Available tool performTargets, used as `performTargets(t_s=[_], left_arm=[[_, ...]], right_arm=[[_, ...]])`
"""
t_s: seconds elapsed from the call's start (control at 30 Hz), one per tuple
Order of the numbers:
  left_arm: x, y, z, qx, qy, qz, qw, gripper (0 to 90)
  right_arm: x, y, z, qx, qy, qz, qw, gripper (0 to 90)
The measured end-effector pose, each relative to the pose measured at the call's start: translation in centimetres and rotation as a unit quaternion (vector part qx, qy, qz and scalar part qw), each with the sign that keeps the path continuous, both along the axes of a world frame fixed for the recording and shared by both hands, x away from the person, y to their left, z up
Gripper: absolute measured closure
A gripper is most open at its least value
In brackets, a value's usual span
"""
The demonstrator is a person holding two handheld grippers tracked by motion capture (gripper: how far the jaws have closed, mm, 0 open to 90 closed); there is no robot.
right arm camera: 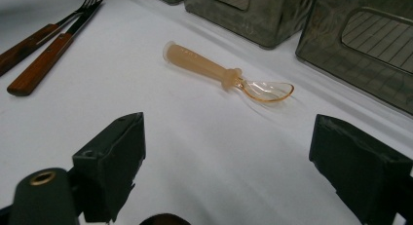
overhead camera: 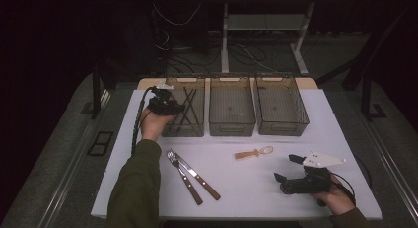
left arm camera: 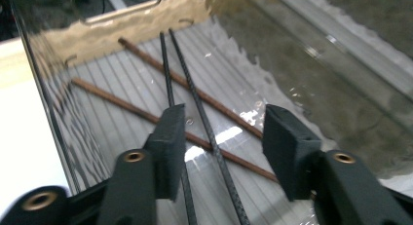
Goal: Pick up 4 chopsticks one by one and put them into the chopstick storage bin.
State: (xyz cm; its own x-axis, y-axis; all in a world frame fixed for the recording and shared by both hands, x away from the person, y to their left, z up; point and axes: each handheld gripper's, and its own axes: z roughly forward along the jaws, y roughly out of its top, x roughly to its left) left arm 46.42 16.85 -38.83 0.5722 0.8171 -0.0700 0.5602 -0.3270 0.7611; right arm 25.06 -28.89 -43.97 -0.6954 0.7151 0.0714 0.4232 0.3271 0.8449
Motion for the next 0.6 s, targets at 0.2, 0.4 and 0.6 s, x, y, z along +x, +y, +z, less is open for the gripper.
performTargets(t_s=[0.2, 0.4, 0.6], left_arm=[[-1.5, 0.4, 1.2, -0.017, -0.023, -0.033, 0.9991, 40.1], [-3.9, 0.6, 1.7, -0.035, -0.030, -0.061, 0.9971, 31.4], [-6.7, 0.2, 1.5, -0.040, -0.038, -0.089, 0.9945, 22.7]], right_arm=[[0.0, 0.0, 0.0, 0.001, 0.000, -0.002, 1.0000, 13.5], [0.1, 0.0, 0.0, 0.000, -0.001, -0.001, 1.0000, 13.5], [0.0, 0.0, -0.1, -0.001, 0.001, -0.002, 1.0000, 13.5]])
